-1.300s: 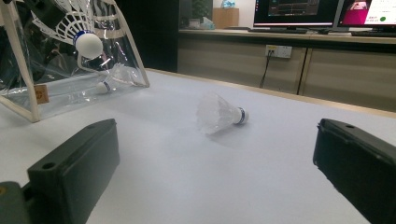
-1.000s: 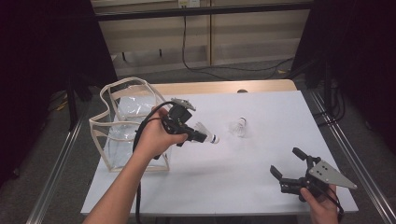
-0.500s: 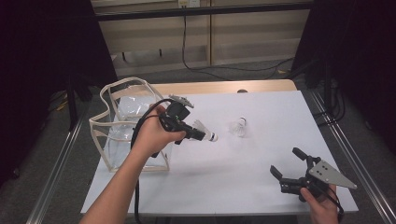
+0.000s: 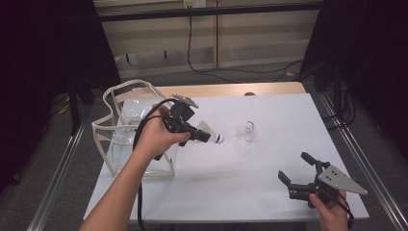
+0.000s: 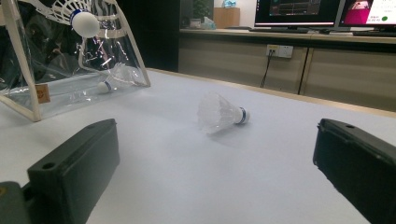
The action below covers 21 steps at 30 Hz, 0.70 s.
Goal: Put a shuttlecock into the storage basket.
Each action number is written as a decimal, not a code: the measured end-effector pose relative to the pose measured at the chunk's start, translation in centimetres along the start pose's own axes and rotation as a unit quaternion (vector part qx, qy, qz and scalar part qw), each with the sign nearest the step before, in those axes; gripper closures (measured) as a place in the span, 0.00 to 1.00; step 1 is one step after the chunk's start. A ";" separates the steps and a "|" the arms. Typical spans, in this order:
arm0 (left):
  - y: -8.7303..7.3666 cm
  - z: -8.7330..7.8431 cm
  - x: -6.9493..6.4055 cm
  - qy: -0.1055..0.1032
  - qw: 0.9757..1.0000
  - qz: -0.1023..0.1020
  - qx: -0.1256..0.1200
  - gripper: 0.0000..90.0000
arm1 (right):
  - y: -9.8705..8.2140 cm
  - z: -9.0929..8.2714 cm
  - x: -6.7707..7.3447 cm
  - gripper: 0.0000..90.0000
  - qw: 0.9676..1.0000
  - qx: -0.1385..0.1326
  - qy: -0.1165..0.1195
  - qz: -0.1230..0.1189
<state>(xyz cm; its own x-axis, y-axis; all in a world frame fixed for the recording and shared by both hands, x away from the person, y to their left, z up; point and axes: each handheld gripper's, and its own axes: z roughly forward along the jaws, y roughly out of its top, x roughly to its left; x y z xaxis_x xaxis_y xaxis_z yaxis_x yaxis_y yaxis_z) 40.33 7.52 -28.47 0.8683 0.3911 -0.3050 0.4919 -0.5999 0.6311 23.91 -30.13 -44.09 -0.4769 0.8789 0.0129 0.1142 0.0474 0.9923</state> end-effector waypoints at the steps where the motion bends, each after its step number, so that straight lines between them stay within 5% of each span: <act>1: 0.0 -0.1 0.0 0.002 1.000 0.000 0.001 1.00 | 0.0 0.0 0.0 0.00 1.000 0.000 0.000 0.000; 21: 0.6 -1.5 0.3 0.009 1.000 -0.004 -0.006 1.00 | 0.0 0.0 0.1 0.00 1.000 0.000 0.001 0.001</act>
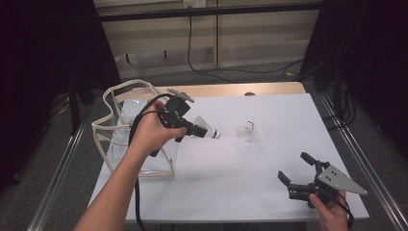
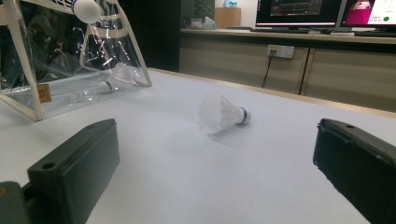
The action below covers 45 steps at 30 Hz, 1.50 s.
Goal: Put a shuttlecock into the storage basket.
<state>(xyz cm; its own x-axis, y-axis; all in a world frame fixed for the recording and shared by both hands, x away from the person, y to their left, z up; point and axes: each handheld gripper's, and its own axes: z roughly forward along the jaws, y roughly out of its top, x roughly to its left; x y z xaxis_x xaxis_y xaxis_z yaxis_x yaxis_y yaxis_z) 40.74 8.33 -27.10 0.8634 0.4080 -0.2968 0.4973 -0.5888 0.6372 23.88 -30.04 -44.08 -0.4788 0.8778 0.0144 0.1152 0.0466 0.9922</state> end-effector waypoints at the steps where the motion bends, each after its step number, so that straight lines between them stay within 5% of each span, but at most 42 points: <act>1: 0.0 0.0 0.0 0.002 1.000 -0.003 -0.001 1.00 | 0.0 0.0 0.0 0.00 1.000 0.000 0.000 0.001; 45: 1.1 -2.9 0.9 0.030 0.999 -0.007 -0.015 1.00 | 0.0 0.0 -0.1 0.00 1.000 -0.001 0.000 0.000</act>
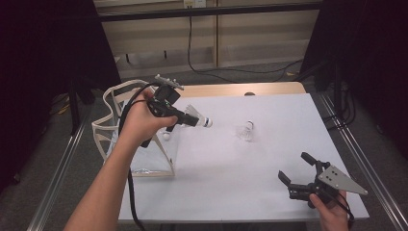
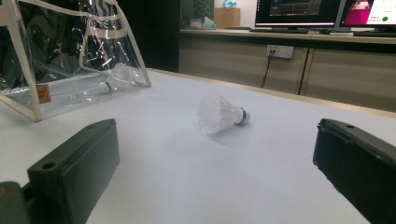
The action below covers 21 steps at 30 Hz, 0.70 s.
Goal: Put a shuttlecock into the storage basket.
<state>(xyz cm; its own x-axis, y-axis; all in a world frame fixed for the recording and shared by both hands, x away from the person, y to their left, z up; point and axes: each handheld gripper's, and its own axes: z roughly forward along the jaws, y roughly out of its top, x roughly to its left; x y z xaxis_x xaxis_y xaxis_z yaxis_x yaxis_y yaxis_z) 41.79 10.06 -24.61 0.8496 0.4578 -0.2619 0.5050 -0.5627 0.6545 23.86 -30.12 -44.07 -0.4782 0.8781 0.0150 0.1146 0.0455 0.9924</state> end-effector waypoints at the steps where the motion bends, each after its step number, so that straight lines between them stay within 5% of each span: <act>1: 0.0 0.0 0.0 0.001 1.000 0.001 0.001 1.00 | 0.0 0.0 0.0 0.00 1.000 0.000 0.000 0.000; 21: 0.2 -1.1 0.3 0.010 1.000 0.003 0.001 1.00 | 0.0 0.0 0.0 0.00 1.000 0.000 0.001 0.000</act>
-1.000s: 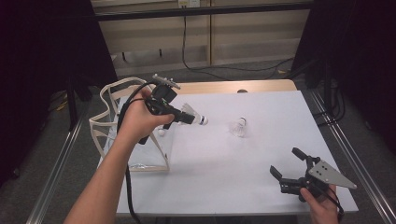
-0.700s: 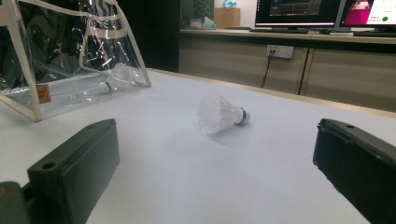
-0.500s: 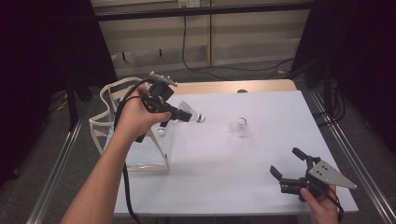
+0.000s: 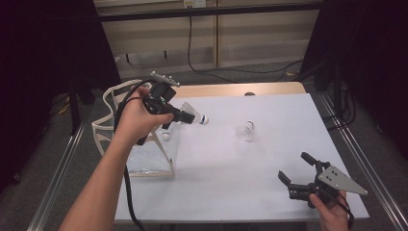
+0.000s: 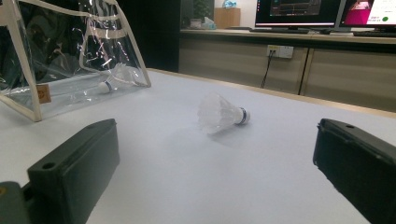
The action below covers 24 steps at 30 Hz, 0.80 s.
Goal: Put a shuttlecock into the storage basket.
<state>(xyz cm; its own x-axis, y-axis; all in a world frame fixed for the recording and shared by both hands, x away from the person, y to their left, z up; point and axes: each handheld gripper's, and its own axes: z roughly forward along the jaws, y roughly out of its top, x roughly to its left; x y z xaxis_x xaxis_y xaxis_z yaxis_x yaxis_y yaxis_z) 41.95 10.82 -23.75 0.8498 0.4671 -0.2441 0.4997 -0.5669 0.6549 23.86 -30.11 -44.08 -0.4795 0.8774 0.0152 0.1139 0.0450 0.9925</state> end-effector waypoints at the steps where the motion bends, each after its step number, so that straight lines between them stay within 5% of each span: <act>1: 0.0 0.0 -0.1 0.001 1.000 -0.003 -0.002 1.00 | 0.0 0.0 0.0 0.00 1.000 0.000 0.000 0.000; 24: 0.4 -1.4 0.3 0.012 1.000 -0.006 -0.003 1.00 | 0.0 0.1 0.0 0.00 1.000 0.001 0.000 0.000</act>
<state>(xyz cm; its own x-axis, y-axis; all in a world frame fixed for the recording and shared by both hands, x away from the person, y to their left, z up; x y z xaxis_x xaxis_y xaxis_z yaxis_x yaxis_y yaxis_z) 42.13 11.67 -22.59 0.8395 0.4901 -0.2345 0.5084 -0.5567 0.6570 23.90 -30.04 -44.10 -0.4789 0.8777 0.0155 0.1152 0.0453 0.9923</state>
